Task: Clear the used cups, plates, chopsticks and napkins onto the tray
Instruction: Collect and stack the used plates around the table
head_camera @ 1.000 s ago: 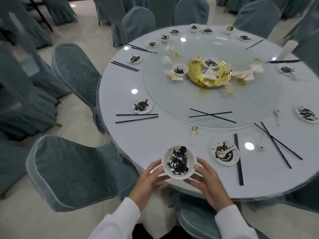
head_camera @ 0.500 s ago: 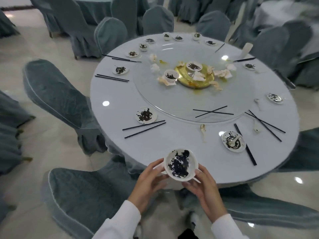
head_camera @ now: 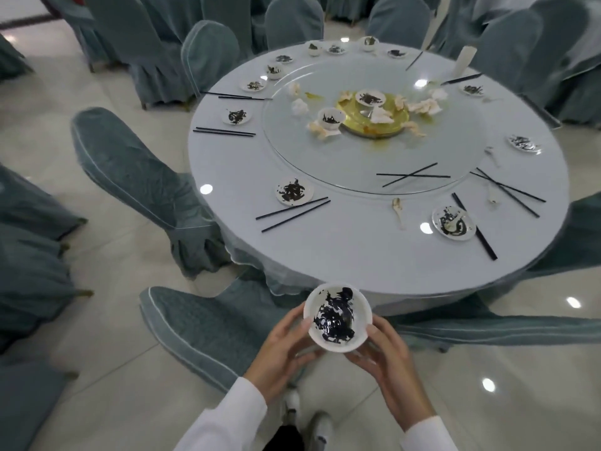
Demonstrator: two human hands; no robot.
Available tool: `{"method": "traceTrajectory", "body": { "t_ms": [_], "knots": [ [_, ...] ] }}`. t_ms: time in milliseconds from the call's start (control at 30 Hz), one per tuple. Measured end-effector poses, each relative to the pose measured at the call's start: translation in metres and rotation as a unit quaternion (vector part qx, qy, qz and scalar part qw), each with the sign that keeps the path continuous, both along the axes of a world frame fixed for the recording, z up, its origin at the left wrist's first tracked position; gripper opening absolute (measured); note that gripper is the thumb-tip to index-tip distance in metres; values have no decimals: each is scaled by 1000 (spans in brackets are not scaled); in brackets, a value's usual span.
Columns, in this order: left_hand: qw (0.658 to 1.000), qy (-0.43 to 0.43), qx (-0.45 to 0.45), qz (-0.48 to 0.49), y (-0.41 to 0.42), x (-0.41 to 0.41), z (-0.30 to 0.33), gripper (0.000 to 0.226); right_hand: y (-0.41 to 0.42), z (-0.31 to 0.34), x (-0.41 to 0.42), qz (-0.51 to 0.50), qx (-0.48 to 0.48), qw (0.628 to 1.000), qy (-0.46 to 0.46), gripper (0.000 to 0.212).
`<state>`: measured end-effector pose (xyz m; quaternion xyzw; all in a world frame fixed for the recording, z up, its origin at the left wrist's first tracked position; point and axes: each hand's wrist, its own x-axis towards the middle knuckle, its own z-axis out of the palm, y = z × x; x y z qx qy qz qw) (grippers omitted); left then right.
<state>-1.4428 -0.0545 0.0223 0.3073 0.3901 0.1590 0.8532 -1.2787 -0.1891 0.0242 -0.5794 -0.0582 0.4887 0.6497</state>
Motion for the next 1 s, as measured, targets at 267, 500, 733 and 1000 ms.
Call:
{"method": "traceTrajectory", "body": {
  "t_ms": [267,500,733,1000],
  "knots": [
    [1000,15,23,13,7,-82,17,62,18,7,-72,41,-15,999,-15,36],
    [993,30,117,-3,76,-156,30,57,88,14,-144,47,-7,998,-43,48],
    [997,-1,76,5,181,-273,21,42,179,16,-275,8,-18,999,-49,46],
    [998,-17,63,17,254,-349,18,55,268,24,-349,9,-34,998,-55,42]
  ]
}}
